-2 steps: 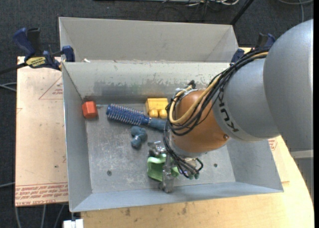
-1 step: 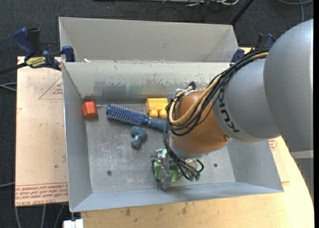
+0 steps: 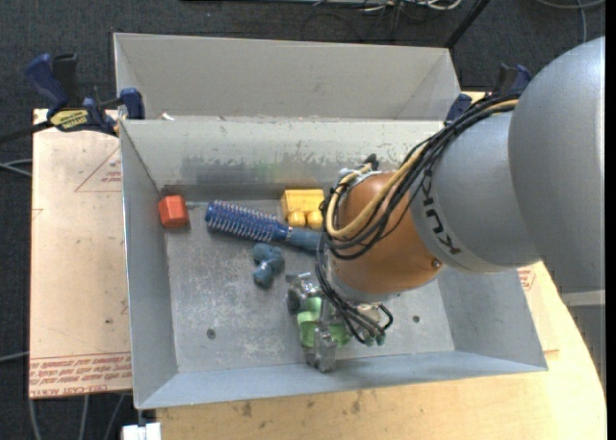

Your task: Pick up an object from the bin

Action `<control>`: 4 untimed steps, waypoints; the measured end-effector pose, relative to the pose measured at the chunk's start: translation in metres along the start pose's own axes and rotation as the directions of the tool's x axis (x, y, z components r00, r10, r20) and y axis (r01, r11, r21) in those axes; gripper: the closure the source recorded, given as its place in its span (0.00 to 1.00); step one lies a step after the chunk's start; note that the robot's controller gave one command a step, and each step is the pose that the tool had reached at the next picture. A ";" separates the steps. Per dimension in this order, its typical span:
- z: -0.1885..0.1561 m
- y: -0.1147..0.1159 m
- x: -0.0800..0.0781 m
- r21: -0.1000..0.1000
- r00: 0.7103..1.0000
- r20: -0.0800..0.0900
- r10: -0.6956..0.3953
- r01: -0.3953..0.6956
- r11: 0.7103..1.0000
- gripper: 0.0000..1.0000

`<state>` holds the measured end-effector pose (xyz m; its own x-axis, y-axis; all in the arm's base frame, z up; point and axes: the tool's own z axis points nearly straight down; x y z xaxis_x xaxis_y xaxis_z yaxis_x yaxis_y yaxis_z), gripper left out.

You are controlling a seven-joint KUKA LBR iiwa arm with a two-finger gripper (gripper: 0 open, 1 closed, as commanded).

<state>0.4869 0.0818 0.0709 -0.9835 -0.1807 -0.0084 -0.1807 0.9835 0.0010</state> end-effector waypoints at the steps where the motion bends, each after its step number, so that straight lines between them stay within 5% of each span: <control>1: 0.001 -0.036 -0.012 -0.002 0.873 -0.005 -0.488 0.488 0.873 0.00; 2: 0.001 -0.035 -0.011 -0.005 0.873 -0.006 -0.488 0.488 0.873 1.00; 3: 0.001 -0.035 -0.011 -0.005 0.873 -0.006 -0.488 0.488 0.873 0.00; 4: -0.033 -0.038 -0.037 -0.001 0.961 -0.002 -0.276 0.276 0.961 0.00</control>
Offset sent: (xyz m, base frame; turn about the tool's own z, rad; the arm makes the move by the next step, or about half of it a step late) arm 0.0171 -0.0327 -0.0009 -0.5134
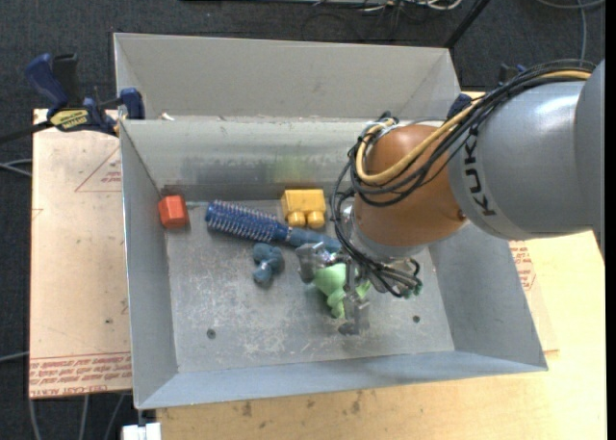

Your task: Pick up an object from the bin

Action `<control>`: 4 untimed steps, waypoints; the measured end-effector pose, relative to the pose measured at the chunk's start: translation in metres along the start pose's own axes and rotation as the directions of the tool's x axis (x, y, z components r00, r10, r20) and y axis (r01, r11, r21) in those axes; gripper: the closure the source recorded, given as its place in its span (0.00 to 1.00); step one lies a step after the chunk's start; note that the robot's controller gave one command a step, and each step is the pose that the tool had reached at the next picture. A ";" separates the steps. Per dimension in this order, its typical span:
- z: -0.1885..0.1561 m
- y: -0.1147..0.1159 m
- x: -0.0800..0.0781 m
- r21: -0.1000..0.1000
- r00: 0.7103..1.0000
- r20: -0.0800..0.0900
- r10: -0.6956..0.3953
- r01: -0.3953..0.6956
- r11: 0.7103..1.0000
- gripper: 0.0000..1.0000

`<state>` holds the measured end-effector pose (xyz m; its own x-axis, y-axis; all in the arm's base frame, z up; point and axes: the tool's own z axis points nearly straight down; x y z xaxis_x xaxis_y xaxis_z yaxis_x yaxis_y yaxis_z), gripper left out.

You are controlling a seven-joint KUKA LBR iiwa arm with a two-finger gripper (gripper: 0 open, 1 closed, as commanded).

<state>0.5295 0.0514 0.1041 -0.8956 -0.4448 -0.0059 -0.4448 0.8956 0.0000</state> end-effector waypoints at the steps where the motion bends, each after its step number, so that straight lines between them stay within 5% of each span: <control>1: 0.005 -0.014 -0.038 -0.001 0.934 -0.001 -0.357 0.357 0.934 0.00; 2: -0.024 -0.018 -0.033 -0.001 0.696 0.000 -0.718 0.718 0.696 0.00; 3: 0.003 -0.012 -0.026 -0.007 0.563 -0.002 -0.827 0.827 0.563 0.00; 4: 0.001 -0.012 -0.027 -0.003 0.564 0.001 -0.826 0.826 0.564 1.00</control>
Offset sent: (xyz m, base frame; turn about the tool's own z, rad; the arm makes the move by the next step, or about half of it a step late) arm 0.0398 0.0032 -0.0053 -0.3680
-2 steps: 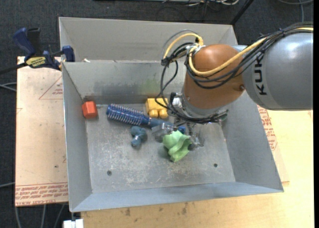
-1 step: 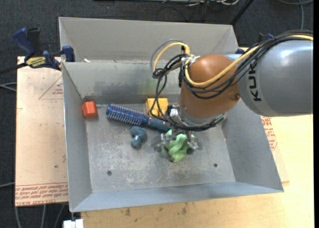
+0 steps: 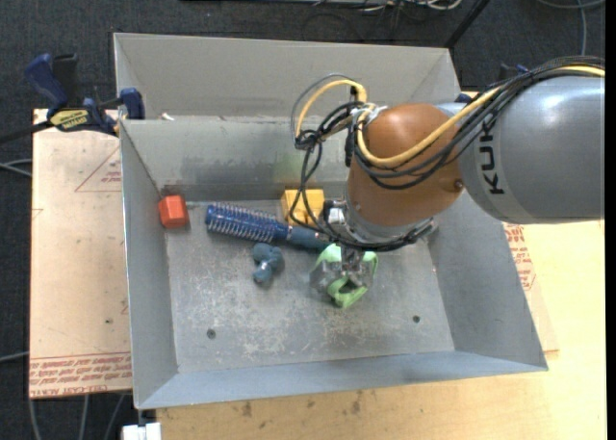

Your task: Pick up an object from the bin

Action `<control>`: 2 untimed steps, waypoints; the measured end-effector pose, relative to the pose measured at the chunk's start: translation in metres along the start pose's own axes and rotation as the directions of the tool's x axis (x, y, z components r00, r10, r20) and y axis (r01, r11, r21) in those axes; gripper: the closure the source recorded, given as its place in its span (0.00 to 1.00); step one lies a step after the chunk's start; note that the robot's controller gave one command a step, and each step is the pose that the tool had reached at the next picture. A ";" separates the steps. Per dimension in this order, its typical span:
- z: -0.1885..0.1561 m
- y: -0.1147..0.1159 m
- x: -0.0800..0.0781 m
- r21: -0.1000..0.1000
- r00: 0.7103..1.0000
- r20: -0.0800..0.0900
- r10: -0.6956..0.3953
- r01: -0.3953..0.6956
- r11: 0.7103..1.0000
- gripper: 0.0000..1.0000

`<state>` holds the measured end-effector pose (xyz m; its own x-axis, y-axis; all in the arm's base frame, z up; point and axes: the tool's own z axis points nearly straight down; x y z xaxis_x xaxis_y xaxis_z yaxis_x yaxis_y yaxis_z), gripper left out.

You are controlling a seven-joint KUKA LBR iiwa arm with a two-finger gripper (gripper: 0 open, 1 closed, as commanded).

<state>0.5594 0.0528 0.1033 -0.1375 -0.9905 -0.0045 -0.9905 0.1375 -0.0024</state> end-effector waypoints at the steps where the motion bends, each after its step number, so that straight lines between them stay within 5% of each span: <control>1: -0.067 0.016 -0.003 0.004 1.000 0.000 0.003 -0.003 1.000 1.00; 2: -0.159 0.013 0.004 0.008 1.000 -0.001 -0.028 0.028 1.000 1.00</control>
Offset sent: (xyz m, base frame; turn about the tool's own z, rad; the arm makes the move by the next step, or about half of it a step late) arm -0.0166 0.0035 0.0632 0.0022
